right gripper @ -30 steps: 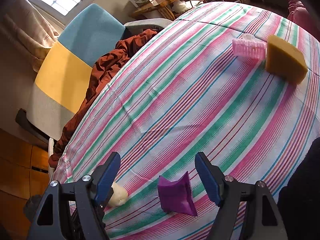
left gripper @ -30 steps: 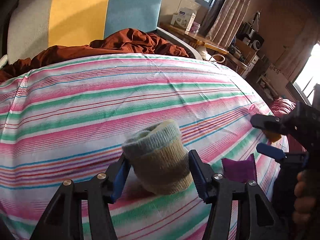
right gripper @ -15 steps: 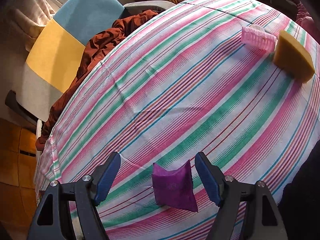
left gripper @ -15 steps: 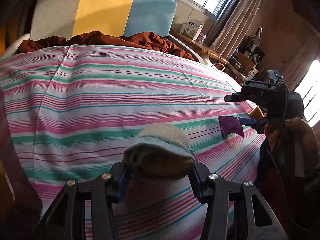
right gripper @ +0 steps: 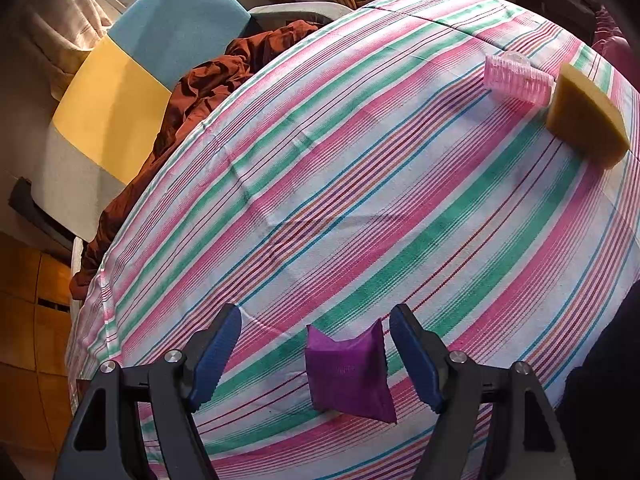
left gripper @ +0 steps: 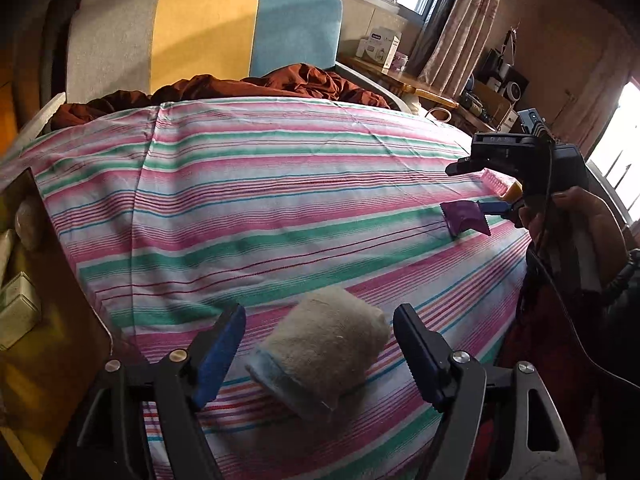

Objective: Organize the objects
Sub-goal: 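Hold the beige sock in the left tool while the right tool grasps the purple pouch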

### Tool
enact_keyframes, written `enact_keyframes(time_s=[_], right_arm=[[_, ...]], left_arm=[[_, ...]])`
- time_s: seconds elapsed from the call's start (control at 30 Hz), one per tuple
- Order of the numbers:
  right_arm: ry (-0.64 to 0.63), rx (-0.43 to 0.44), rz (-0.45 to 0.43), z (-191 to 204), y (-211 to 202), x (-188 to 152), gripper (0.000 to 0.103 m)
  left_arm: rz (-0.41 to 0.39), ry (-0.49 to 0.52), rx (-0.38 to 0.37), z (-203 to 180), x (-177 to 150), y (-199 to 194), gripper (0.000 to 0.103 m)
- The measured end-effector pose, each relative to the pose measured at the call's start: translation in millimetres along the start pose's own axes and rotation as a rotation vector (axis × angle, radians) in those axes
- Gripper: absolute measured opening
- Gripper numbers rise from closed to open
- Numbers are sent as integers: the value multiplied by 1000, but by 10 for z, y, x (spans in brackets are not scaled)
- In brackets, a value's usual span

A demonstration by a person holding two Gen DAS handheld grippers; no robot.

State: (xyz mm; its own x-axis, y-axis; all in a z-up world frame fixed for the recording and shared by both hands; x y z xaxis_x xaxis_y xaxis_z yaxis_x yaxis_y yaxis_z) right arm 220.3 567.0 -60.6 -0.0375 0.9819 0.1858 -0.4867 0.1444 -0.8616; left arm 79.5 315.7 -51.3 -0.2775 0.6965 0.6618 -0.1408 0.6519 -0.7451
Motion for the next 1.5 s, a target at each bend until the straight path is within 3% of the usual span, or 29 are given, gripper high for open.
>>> enact_keyframes(time_s=[0.07,0.2,0.33,0.4,0.43,0.5,0.6,0.77,1.07,1.23,1.33,1.5], right_arm=[[-3,5,1,2,-5,-1,78],[-3,12,2,-7,-28,-9,78],[-2,11,4,-1,-20,-10,78],[-2,8,3,0,-17,-8,78],[-1,6,2,-2,-16,-9,78],[-1,5,0,-4,-20,-4,78],[-3,8,-3,-3,-32,0,78],[0,10,-12,-10,-62,0,78],[5,-65,-3,-38,-3,-17,78],[-114,-156,100,86,240,-175,71],[-253,-266,81,231,315,-300,71],[-286,-299,51,257,309,-291,45]], left_arm=[[-5,48,40,-2,-3,-57,88],[6,154,65,-95,8,-33,88],[10,401,168,-305,45,122,87],[31,445,159,-319,39,239,84],[21,419,129,-301,42,257,77],[22,324,50,-250,35,297,52],[-12,270,69,-261,-8,309,53],[-33,142,36,-154,-67,352,55],[-58,114,29,-163,-152,397,58],[-68,107,18,-151,-161,380,58],[-76,86,-1,-121,-175,373,58],[-80,68,-14,-102,-182,370,59]])
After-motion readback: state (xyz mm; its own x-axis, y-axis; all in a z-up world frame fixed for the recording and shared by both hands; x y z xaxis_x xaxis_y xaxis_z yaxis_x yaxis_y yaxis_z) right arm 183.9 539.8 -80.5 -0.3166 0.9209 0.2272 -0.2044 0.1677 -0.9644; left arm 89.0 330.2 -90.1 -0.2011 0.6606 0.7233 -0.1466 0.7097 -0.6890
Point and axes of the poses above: each gripper's, at about its wrist camera, not at the fingertips, and y roughly the way its jaws point, z to its left, x to its top, the point moved 3 cm from there along y, roughly the way its jaws point, and after that the axes turned 13 degrees about y, right-handed, at the moved point
